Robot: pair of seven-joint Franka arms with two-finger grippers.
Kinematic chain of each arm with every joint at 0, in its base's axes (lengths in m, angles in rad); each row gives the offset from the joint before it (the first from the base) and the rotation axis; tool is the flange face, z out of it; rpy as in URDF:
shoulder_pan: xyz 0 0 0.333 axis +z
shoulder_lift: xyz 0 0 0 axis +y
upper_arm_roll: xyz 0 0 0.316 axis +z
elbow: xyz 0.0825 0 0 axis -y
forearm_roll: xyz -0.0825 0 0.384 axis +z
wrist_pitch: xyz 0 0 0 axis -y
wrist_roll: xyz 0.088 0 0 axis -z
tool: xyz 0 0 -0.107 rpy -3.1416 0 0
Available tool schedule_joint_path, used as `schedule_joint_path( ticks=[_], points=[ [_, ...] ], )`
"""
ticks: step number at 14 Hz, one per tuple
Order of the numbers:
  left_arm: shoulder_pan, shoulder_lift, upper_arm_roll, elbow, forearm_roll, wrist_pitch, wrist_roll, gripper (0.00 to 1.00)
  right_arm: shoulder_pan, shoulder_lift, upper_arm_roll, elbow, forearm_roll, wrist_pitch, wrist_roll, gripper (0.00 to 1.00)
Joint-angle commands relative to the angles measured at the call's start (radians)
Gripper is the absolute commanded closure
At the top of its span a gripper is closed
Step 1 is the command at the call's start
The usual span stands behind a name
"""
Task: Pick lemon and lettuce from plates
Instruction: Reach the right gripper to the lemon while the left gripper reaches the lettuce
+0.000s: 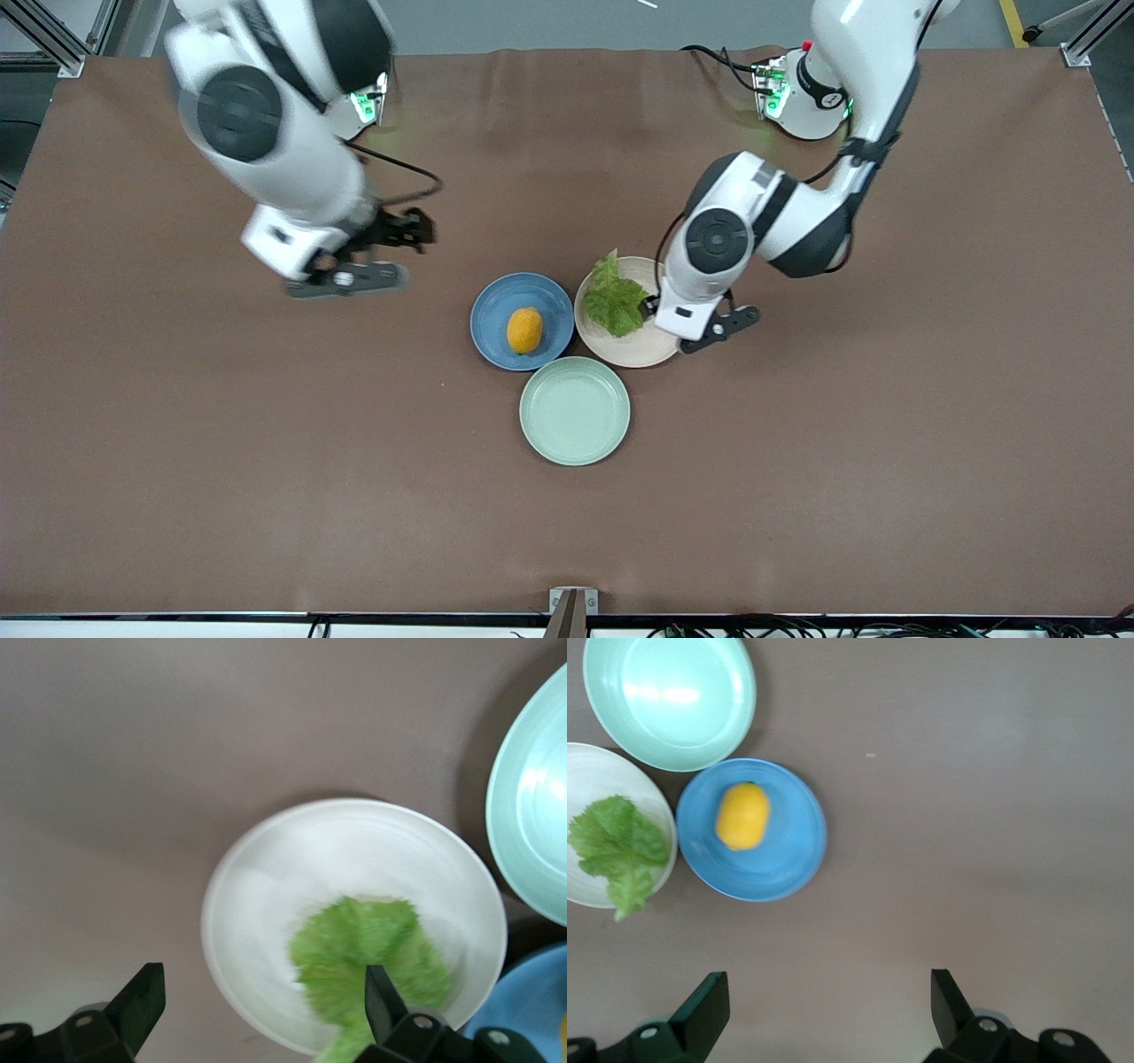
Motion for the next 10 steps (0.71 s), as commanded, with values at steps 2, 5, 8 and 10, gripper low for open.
schedule_joint_path(
  ticks=[2, 5, 8, 10],
  points=[
    [-0.060, 0.093, 0.006, 0.006, 0.016, 0.136, -0.242, 0.06, 0.122, 0.094, -0.009, -0.148, 0.021, 0.324, 0.181, 0.00],
    [-0.100, 0.136, 0.006, 0.004, 0.014, 0.150, -0.330, 0.18, 0.180, 0.164, -0.011, -0.249, 0.025, 0.567, 0.257, 0.00],
    [-0.105, 0.159, -0.016, 0.004, -0.010, 0.150, -0.393, 0.26, 0.159, 0.224, -0.014, -0.259, 0.023, 0.631, 0.255, 0.00],
    [-0.105, 0.165, -0.019, -0.004, -0.019, 0.150, -0.399, 0.33, 0.142, 0.268, -0.014, -0.259, 0.023, 0.687, 0.254, 0.00]
  ],
)
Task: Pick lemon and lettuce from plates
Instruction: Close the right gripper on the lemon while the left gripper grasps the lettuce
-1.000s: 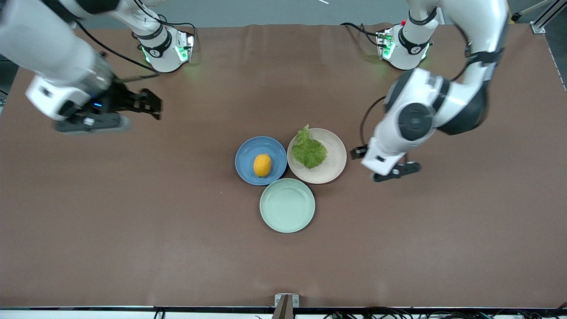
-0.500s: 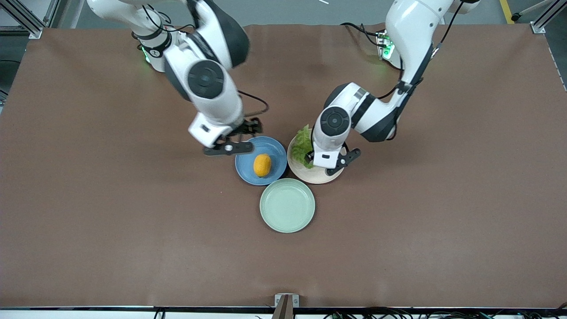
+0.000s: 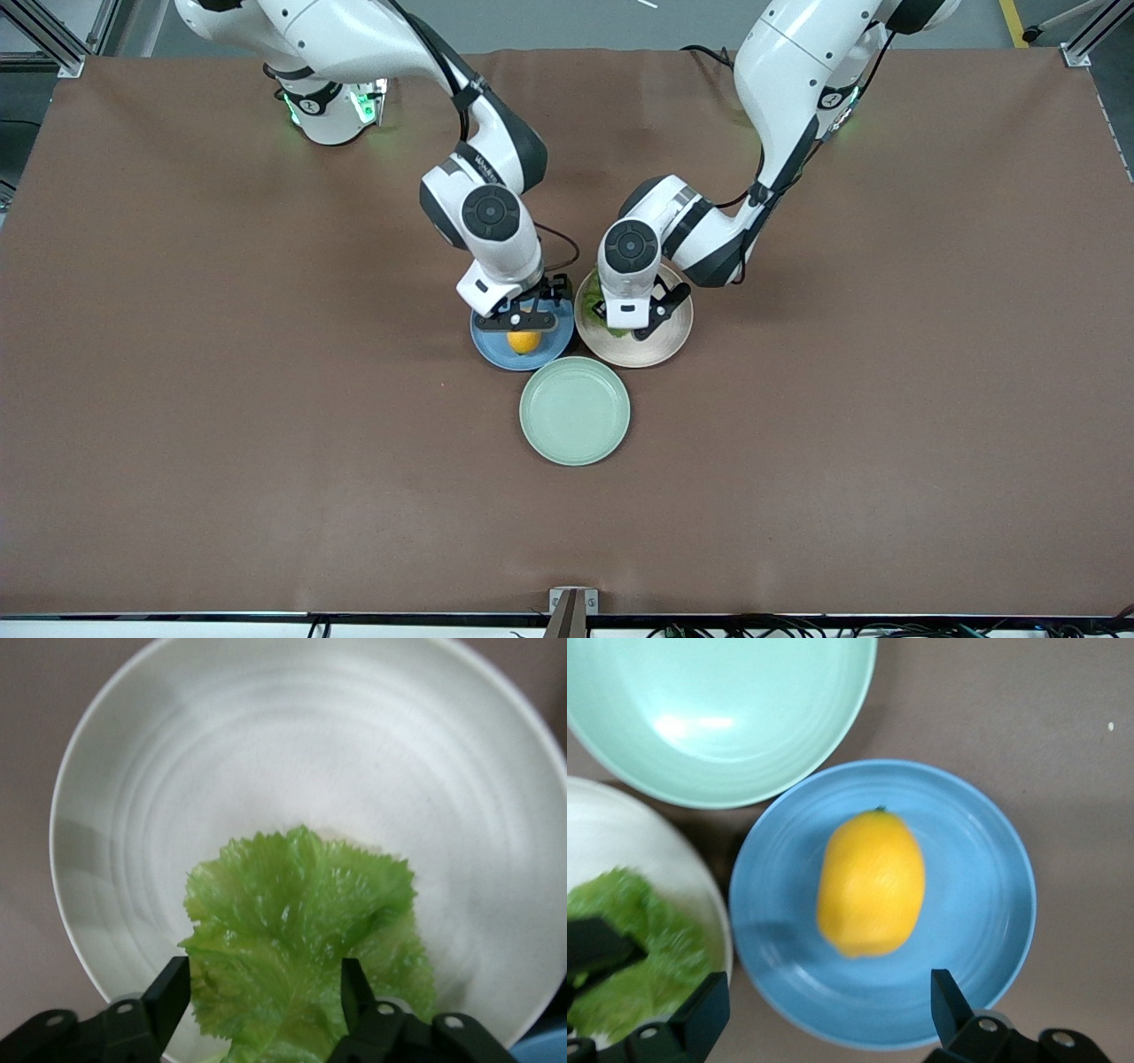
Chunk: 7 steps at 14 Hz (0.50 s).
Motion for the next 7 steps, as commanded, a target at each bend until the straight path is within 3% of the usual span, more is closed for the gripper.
schedule_joint_path(
  ticks=[1, 3, 6, 7],
  points=[
    [-0.002, 0.005, -0.009, -0.007, -0.015, 0.002, -0.018, 0.37, -0.027, 0.050, 0.004, -0.009, 0.014, 0.083, 0.004, 0.00],
    [-0.001, 0.011, -0.012, -0.011, -0.015, 0.002, -0.018, 0.50, -0.027, 0.075, 0.004, -0.010, 0.014, 0.119, 0.004, 0.00],
    [0.005, 0.005, -0.010, -0.012, -0.014, -0.012, -0.018, 0.86, -0.027, 0.100, 0.006, -0.010, 0.015, 0.122, 0.007, 0.00],
    [0.014, -0.006, -0.010, -0.012, -0.014, -0.015, -0.015, 0.97, -0.027, 0.100, 0.004, -0.010, 0.015, 0.119, 0.007, 0.09]
  ],
)
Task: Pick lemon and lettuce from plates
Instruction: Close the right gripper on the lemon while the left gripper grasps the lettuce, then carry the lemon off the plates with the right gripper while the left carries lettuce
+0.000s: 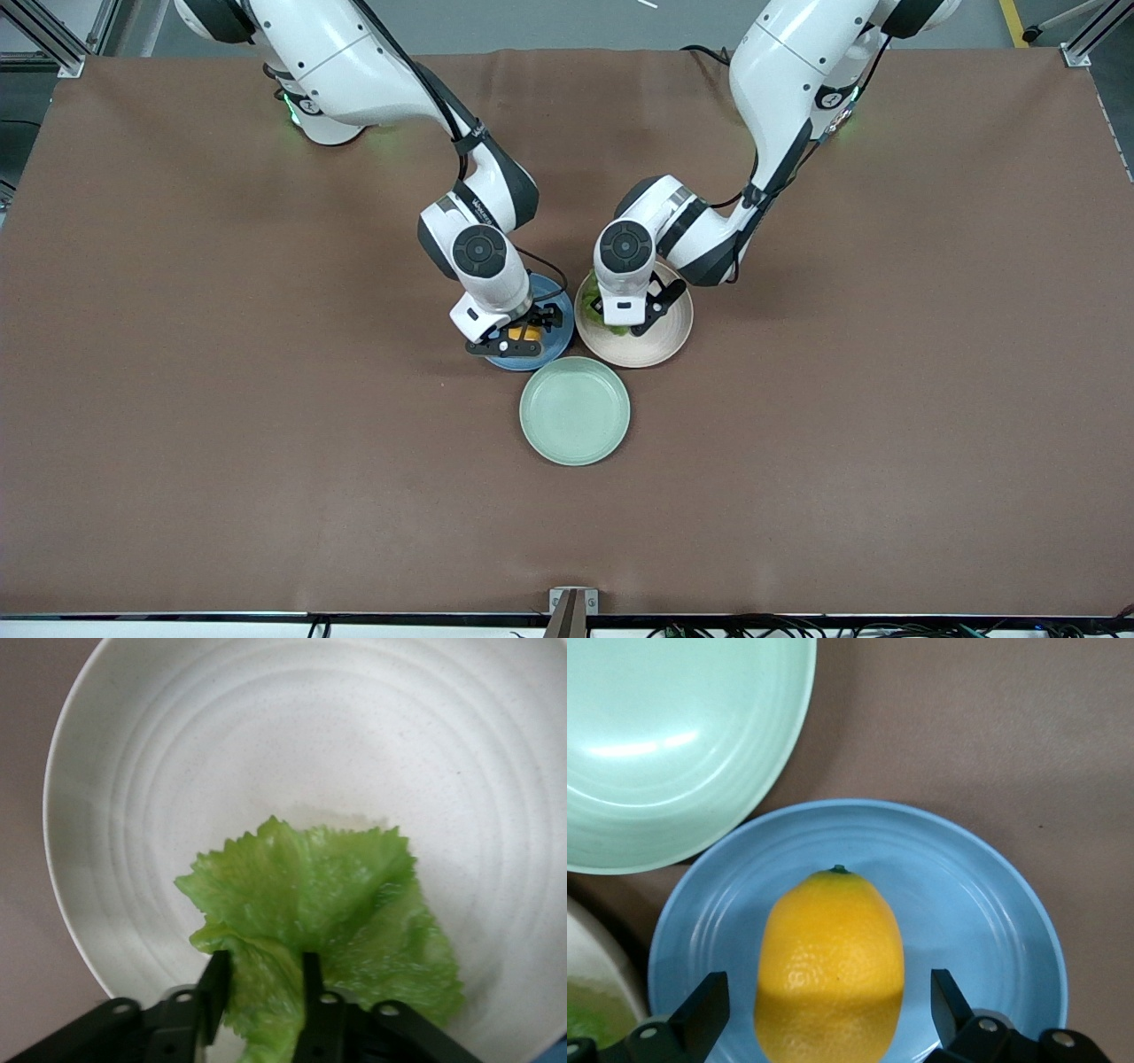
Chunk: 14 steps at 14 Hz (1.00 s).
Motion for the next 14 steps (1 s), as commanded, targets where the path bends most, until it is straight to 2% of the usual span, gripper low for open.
schedule_joint_path(
  ticks=[1, 4, 6, 8, 10, 12, 14],
  points=[
    [0.021, -0.028, 0.000, -0.006, -0.007, -0.018, -0.005, 1.00, -0.005, -0.004, 0.008, -0.005, 0.009, 0.002, 0.008, 0.23],
    [0.061, -0.094, 0.000, 0.002, 0.005, -0.091, 0.013, 1.00, -0.003, -0.004, 0.008, -0.004, 0.009, -0.002, 0.008, 0.61],
    [0.109, -0.156, 0.001, 0.009, 0.008, -0.187, 0.079, 1.00, -0.005, -0.010, 0.007, -0.002, 0.009, -0.008, 0.006, 0.77],
    [0.202, -0.205, 0.001, 0.008, 0.019, -0.243, 0.218, 1.00, -0.014, -0.054, 0.000, -0.002, 0.008, -0.052, -0.008, 0.82],
    [0.300, -0.216, 0.004, 0.006, 0.022, -0.257, 0.339, 1.00, -0.086, -0.169, 0.000, 0.002, -0.002, -0.251, -0.038, 0.82],
    [0.408, -0.200, 0.003, 0.003, 0.055, -0.257, 0.424, 1.00, -0.181, -0.290, -0.001, -0.004, -0.005, -0.423, -0.165, 0.82],
    [0.489, -0.159, 0.003, 0.002, 0.117, -0.242, 0.502, 0.99, -0.328, -0.374, -0.001, -0.017, -0.006, -0.565, -0.326, 0.82]
  ],
)
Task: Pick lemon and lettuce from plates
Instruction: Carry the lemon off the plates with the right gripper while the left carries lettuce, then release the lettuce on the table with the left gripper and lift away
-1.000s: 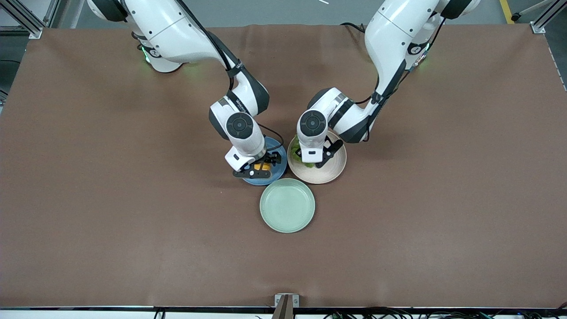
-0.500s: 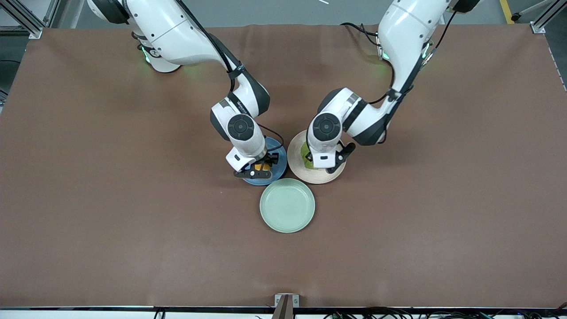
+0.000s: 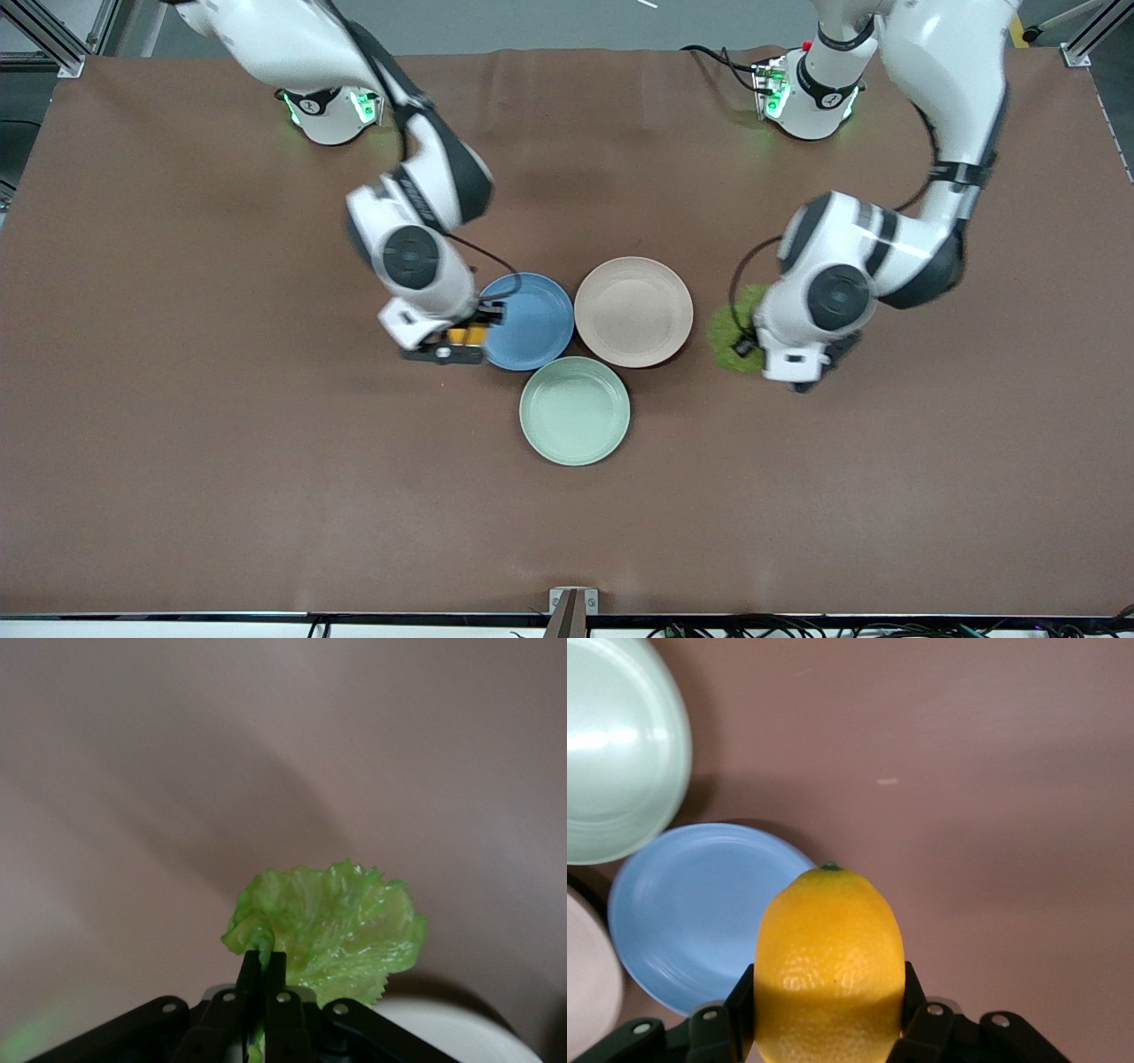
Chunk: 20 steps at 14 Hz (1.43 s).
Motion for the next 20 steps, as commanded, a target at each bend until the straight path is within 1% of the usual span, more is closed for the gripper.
schedule_joint_path(
  ticks=[1, 2, 3, 4, 5, 6, 7, 9, 10, 12, 13, 15, 16, 18, 20],
  points=[
    [0.086, 0.061, -0.013, -0.004, 0.095, 0.036, 0.053, 0.99, -0.206, -0.150, 0.020, -0.111, -0.013, -0.095, -0.241, 0.82],
    [0.113, 0.078, -0.014, -0.006, 0.121, 0.073, 0.053, 0.98, -0.291, -0.169, 0.020, -0.148, -0.040, -0.086, -0.354, 0.81],
    [0.131, 0.100, -0.014, -0.004, 0.123, 0.108, 0.053, 0.93, -0.352, -0.165, 0.020, -0.165, -0.072, -0.069, -0.434, 0.81],
    [0.148, 0.109, -0.013, -0.003, 0.126, 0.128, 0.055, 0.81, -0.416, -0.159, 0.020, -0.183, -0.092, -0.034, -0.508, 0.81],
    [0.160, 0.118, -0.011, 0.004, 0.132, 0.139, 0.058, 0.55, -0.467, -0.158, 0.020, -0.214, -0.103, 0.018, -0.567, 0.81],
    [0.171, 0.120, -0.010, 0.019, 0.141, 0.139, 0.067, 0.25, -0.508, -0.154, 0.020, -0.263, -0.109, 0.091, -0.620, 0.81],
    [0.182, 0.112, -0.010, 0.033, 0.143, 0.139, 0.073, 0.01, -0.536, -0.151, 0.020, -0.313, -0.112, 0.169, -0.639, 0.81],
    [0.182, 0.085, -0.011, 0.088, 0.144, 0.127, 0.116, 0.00, -0.578, -0.128, 0.020, -0.421, -0.114, 0.343, -0.642, 0.81],
    [0.183, 0.065, -0.011, 0.115, 0.144, 0.110, 0.136, 0.00, -0.587, -0.111, 0.020, -0.450, -0.125, 0.403, -0.642, 0.81],
    [0.183, -0.001, -0.011, 0.166, 0.143, 0.032, 0.212, 0.00, -0.607, -0.062, 0.020, -0.452, -0.186, 0.446, -0.641, 0.81],
    [0.183, -0.033, -0.011, 0.187, 0.143, -0.008, 0.260, 0.00, -0.619, -0.044, 0.020, -0.452, -0.198, 0.470, -0.641, 0.80],
    [0.197, -0.113, -0.010, 0.214, 0.144, -0.077, 0.419, 0.00, -0.630, -0.010, 0.020, -0.450, -0.198, 0.515, -0.641, 0.80],
    [0.214, -0.156, -0.011, 0.221, 0.138, -0.112, 0.532, 0.00, -0.636, 0.009, 0.020, -0.452, -0.198, 0.549, -0.639, 0.80],
    [0.228, -0.237, -0.011, 0.221, 0.130, -0.183, 0.707, 0.00, -0.650, 0.045, 0.020, -0.450, -0.198, 0.604, -0.638, 0.77],
    [0.231, -0.309, -0.010, 0.220, 0.127, -0.264, 0.795, 0.00, -0.651, 0.058, 0.020, -0.452, -0.197, 0.623, -0.635, 0.76]
  ],
)
